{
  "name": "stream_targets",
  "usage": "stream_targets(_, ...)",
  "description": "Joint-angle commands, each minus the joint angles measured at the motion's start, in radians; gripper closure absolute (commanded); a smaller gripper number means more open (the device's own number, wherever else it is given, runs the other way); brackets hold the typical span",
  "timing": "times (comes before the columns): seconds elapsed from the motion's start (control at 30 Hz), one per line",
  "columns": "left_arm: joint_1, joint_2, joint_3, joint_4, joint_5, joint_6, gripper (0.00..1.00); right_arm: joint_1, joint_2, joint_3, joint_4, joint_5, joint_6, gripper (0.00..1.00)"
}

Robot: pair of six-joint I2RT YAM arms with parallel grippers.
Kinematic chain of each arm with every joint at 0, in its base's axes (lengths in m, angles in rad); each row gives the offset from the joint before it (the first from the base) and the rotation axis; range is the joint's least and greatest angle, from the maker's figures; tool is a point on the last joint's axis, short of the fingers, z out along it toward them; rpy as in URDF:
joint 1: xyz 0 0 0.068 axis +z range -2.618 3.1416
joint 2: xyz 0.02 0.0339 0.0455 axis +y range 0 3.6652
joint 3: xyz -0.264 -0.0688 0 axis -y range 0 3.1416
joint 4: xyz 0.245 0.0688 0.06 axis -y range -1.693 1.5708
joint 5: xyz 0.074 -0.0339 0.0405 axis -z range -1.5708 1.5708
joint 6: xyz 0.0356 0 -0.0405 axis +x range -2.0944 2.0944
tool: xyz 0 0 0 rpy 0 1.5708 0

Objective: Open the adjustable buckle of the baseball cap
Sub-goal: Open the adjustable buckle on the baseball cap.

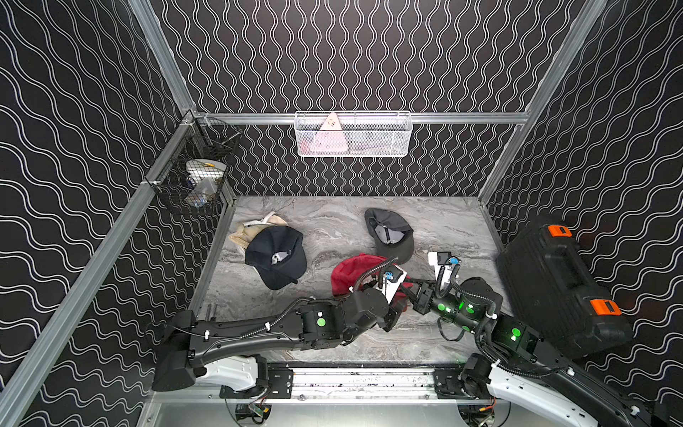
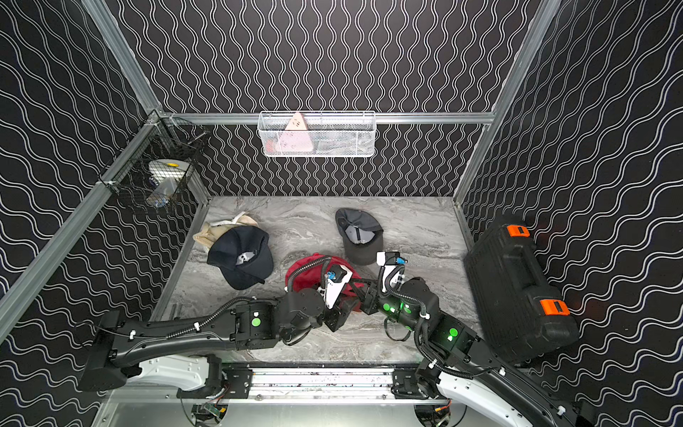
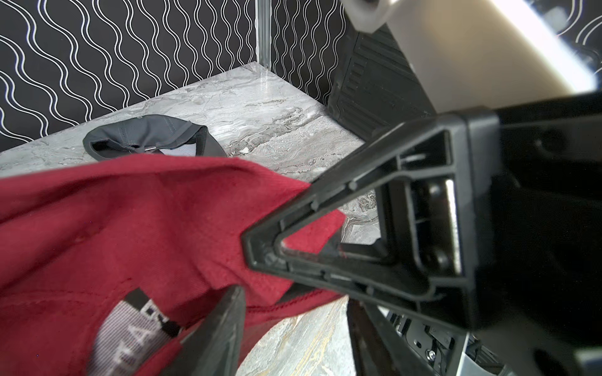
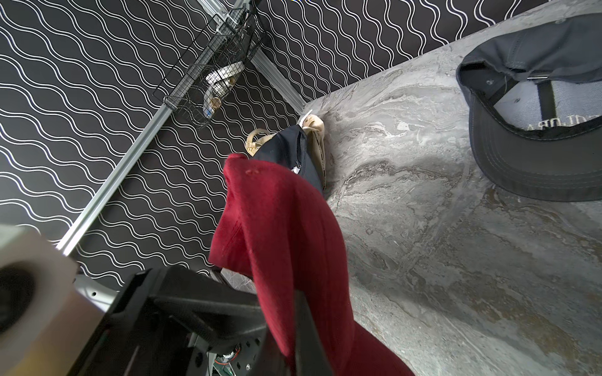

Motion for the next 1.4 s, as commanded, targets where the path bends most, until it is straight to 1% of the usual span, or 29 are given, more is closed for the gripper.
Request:
stream_targets(0.0, 0.000, 0.010, 0.014, 0.045, 0.002, 0.017, 0.46, 0.002, 0.003, 0.015, 0.042, -0.006, 0.019, 1.00)
stream_targets(0.3, 0.000, 0.042, 0.049, 0.037, 0.017, 0.030, 0.47, 0.000, 0.006, 0.016, 0.054, -0.018, 0.023, 1.00)
stream_targets(0.4, 0.000, 0.059, 0.058, 0.021, 0.012, 0.029, 0.50, 0.000, 0.007, 0.014, 0.060, -0.024, 0.028, 1.00)
stream_targets(0.47, 0.001, 0.066, 0.058, 0.019, -0.001, 0.029, 0.55, 0.001, 0.005, 0.015, 0.064, -0.030, 0.029, 1.00)
stream_targets(0.67, 0.001, 0.069, 0.054, 0.036, -0.019, 0.035, 0.81, 0.001, -0.011, 0.022, 0.062, -0.041, 0.037, 1.00)
stream_targets(0.73, 0.001, 0.072, 0.060, 0.035, -0.020, 0.040, 0.87, 0.000, -0.018, 0.025, 0.060, -0.039, 0.037, 1.00)
stream_targets(0.83, 0.003, 0.068, 0.066, 0.035, -0.014, 0.045, 0.92, 0.001, -0.027, 0.022, 0.050, -0.031, 0.036, 1.00)
stream_targets(1.23, 0.002, 0.021, 0.033, 0.031, 0.004, 0.017, 0.92, 0.000, -0.080, 0.042, -0.026, 0.070, 0.005, 1.00)
stream_targets(1.37, 0.001, 0.006, 0.022, 0.024, 0.017, 0.014, 0.91, 0.002, -0.081, 0.050, -0.029, 0.085, -0.004, 1.00)
